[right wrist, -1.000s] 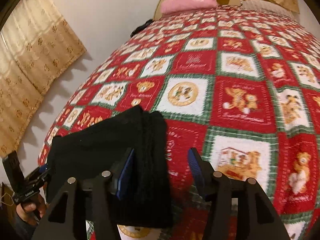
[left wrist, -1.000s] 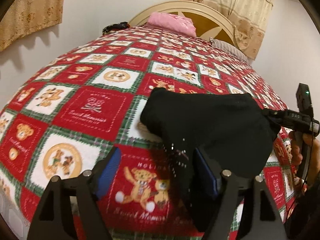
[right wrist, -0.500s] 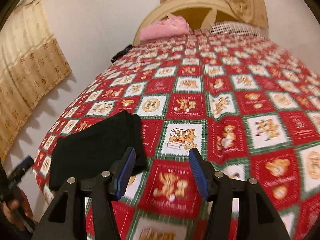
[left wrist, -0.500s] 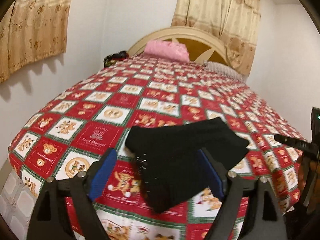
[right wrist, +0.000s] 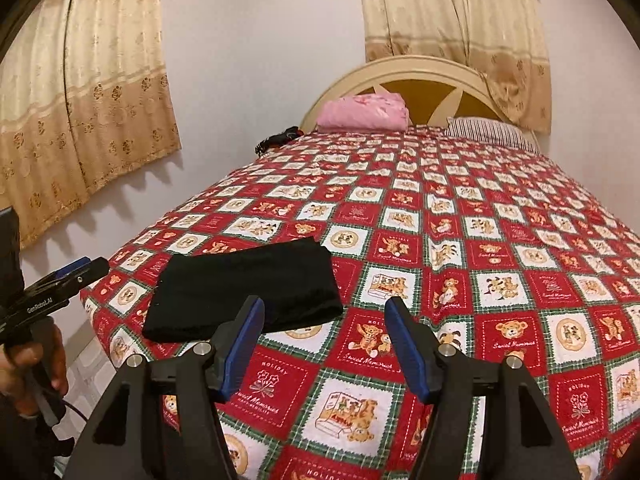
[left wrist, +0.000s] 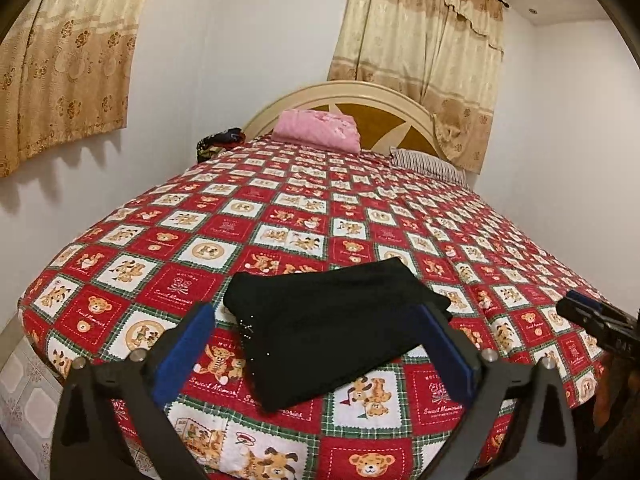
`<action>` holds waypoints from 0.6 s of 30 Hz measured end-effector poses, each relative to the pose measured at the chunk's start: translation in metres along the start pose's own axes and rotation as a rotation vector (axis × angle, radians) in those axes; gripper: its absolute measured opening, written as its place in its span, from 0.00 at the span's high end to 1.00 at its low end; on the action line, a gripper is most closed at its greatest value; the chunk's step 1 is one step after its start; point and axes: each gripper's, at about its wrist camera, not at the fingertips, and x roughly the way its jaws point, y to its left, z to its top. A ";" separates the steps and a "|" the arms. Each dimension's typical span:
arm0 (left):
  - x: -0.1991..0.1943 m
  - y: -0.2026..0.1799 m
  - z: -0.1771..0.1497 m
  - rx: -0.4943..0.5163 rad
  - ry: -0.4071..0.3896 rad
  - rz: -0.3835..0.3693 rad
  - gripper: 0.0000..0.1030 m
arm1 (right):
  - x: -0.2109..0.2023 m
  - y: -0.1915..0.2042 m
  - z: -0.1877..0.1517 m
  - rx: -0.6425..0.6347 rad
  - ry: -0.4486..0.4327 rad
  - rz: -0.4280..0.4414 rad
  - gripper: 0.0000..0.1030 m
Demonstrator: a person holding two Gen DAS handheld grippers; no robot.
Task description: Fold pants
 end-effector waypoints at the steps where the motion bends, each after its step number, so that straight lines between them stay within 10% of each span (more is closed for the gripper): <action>1: -0.001 -0.001 0.000 0.000 -0.001 -0.002 0.01 | -0.003 0.002 -0.002 -0.004 -0.006 -0.004 0.32; 18: -0.007 -0.016 -0.007 0.014 0.014 -0.012 0.01 | -0.024 0.009 -0.023 -0.003 -0.038 0.013 0.31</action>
